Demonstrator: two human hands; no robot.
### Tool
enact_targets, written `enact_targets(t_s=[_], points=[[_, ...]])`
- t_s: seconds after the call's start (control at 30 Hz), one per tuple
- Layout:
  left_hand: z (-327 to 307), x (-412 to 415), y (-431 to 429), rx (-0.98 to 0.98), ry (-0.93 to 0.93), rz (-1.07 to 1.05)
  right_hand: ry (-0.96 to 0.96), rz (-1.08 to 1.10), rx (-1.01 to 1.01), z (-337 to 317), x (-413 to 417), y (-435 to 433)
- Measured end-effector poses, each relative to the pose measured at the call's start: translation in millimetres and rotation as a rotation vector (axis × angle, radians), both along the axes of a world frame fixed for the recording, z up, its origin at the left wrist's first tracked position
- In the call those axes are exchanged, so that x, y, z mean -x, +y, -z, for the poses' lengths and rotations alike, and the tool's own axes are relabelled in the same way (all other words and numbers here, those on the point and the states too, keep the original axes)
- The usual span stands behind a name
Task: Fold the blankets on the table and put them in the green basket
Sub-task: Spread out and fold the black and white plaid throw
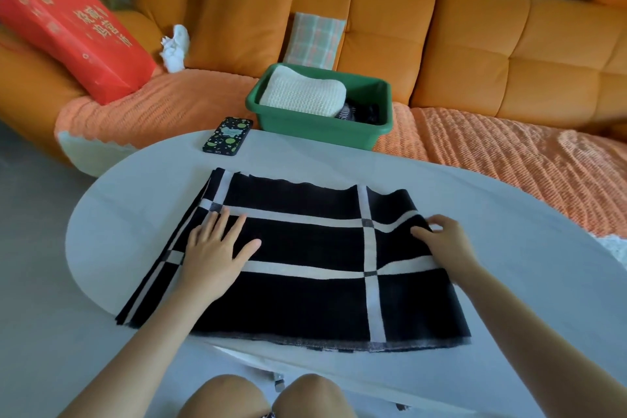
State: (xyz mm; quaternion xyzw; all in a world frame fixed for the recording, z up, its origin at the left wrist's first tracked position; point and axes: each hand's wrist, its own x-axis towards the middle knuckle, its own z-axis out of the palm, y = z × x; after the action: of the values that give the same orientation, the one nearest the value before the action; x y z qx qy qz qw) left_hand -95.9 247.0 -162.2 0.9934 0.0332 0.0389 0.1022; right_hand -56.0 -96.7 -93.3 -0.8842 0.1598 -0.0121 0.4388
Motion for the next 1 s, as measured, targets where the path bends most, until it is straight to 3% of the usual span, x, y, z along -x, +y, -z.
enact_targets(t_s=[0.1,0.2,0.27,0.33,0.43,0.53,0.63,0.77,1.0], points=[[-1,-3,8,0.211,-0.013,0.004,-0.044,-0.092,-0.016,-20,-13,43],[5,-1,9,0.140,-0.043,0.027,-0.021,-0.294,-0.006,-32,-9,106],[7,0,8,0.120,-0.082,0.018,0.145,-0.498,-0.164,-37,8,142],[6,0,7,0.106,-0.115,0.015,0.208,-0.602,-0.186,-34,22,156],[5,0,7,0.111,-0.108,0.033,-0.078,-0.377,0.116,-27,21,138],[6,1,6,0.119,-0.113,0.026,-0.031,-0.196,0.260,-11,15,106],[5,2,4,0.112,-0.133,0.021,0.124,-0.188,0.266,10,13,105],[5,2,2,0.088,-0.117,0.016,0.034,-0.154,0.310,27,8,116],[7,1,3,0.019,-0.068,0.022,-0.088,-0.030,0.136,22,3,78]])
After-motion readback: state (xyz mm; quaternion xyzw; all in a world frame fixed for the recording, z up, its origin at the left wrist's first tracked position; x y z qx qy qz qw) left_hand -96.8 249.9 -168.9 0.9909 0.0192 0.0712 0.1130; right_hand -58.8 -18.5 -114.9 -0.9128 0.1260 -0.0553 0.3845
